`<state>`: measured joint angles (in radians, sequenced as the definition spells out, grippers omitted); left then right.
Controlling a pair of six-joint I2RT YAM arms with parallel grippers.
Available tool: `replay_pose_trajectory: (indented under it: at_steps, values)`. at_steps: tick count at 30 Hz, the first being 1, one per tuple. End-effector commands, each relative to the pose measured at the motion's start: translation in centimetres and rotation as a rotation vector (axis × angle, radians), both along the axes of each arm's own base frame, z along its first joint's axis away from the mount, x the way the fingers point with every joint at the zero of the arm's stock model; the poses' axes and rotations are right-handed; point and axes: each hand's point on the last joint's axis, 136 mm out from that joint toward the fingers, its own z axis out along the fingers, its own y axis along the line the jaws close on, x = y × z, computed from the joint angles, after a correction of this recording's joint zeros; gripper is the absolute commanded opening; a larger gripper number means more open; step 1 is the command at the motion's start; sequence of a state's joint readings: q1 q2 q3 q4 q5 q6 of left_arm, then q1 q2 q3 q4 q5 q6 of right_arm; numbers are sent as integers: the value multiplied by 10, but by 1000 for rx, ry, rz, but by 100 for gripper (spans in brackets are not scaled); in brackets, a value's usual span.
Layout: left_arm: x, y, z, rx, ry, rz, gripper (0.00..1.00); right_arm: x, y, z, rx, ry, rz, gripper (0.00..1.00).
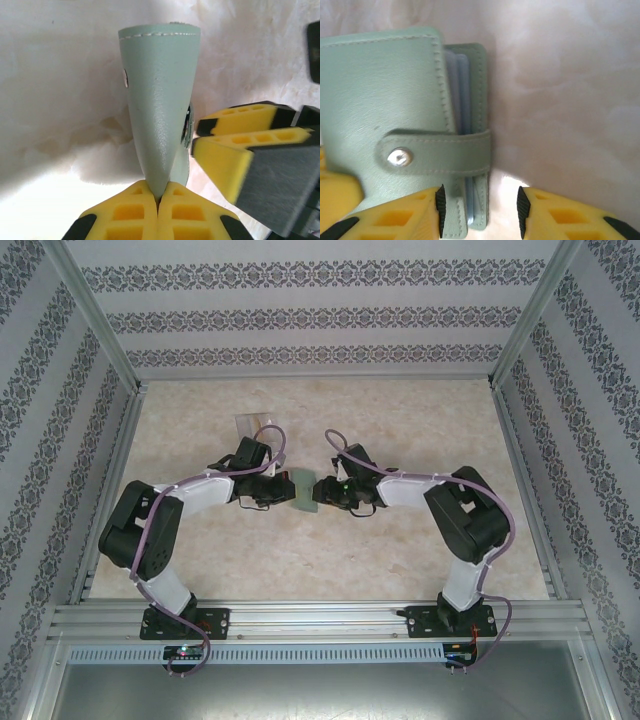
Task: Put the credit cards into the card holder
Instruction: Pick up the card holder from the center of the table, then open the button on the card holder.
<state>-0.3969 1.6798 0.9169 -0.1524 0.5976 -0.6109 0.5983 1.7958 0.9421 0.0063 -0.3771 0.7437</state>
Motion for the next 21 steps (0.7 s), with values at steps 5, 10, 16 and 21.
replay_pose_trajectory:
  at_steps: [5,10,16,21]
  values:
    - [-9,-11,20,-68,48,-2,0,-5,17,34,-72,-193,63,45]
    - [-9,-17,38,-115,20,-18,0,2,20,22,-137,-179,26,46]
    - [-14,-26,51,-189,22,-61,0,11,20,15,-187,-183,8,42]
    - [-17,-28,54,-211,28,-60,0,12,5,12,-286,-184,-40,30]
